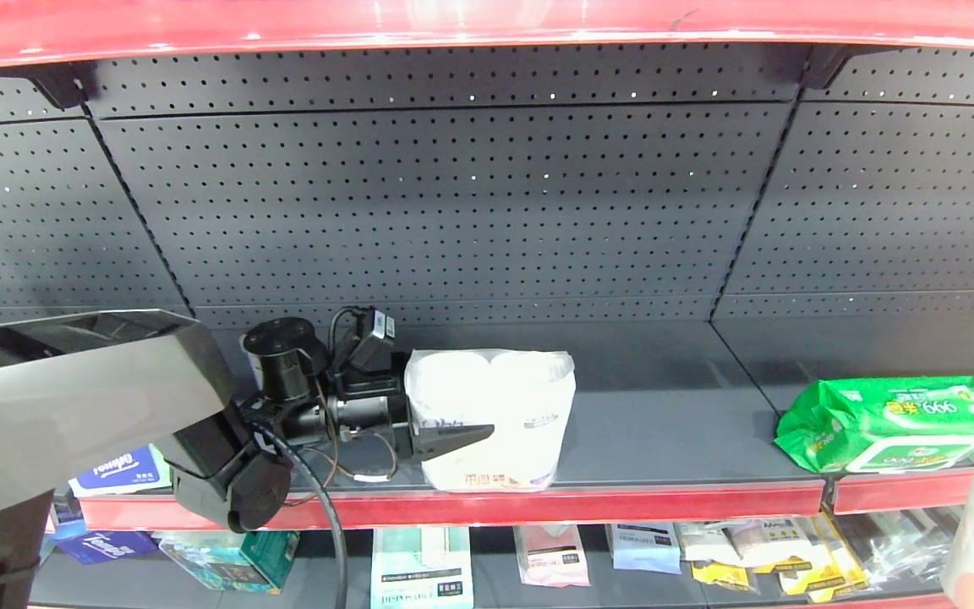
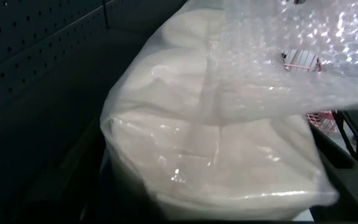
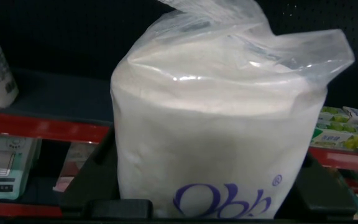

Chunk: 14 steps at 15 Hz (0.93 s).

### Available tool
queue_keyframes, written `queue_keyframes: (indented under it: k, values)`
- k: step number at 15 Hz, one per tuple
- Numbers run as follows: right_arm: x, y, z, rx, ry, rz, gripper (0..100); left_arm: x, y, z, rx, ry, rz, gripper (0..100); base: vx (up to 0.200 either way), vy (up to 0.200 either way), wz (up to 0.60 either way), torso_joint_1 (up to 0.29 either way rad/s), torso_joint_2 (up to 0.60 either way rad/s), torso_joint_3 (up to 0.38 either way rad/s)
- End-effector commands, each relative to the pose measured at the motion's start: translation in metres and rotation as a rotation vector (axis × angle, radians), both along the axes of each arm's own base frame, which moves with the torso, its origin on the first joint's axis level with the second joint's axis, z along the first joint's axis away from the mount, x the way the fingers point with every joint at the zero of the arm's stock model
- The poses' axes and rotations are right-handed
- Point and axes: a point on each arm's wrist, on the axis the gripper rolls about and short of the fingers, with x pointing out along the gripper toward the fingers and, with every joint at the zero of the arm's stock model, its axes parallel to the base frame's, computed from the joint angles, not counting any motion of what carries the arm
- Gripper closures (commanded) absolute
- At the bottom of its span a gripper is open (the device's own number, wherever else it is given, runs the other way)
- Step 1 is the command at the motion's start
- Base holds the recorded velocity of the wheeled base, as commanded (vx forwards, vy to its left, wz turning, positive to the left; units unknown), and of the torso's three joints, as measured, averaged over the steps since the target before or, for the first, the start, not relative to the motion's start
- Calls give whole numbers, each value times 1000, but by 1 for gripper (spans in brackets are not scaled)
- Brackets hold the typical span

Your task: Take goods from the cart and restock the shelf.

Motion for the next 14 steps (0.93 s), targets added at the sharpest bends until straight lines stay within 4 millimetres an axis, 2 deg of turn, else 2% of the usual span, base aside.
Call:
queue_keyframes:
  k: [1, 4, 6, 8, 9, 11, 14]
  values:
    - [0, 0, 0, 0, -1, -1, 100, -3, 1, 16, -19, -23, 0, 0, 0, 0, 0, 0, 0, 0]
    - [0, 0, 0, 0, -1, -1, 100, -10, 4, 55, -82, -13, -4, 0, 0, 0, 0, 0, 0, 0]
    - [0, 0, 0, 0, 1, 1, 100, -14, 7, 69, -103, -22, -4, 0, 0, 0, 0, 0, 0, 0]
    - [0, 0, 0, 0, 1, -1, 100, -15, 8, 74, -110, -23, -3, 0, 0, 0, 0, 0, 0, 0]
    - [0, 0, 0, 0, 2, 1, 100, -19, 9, 88, -131, -30, -8, 0, 0, 0, 0, 0, 0, 0]
    - [1, 0, -2, -2, 13, 1, 100, -14, 11, 110, -171, -64, 1, 0, 0, 0, 0, 0, 0, 0]
    - [2, 0, -4, -1, 19, 1, 100, -4, 18, 121, -196, -107, 59, 0, 0, 0, 0, 0, 0, 0]
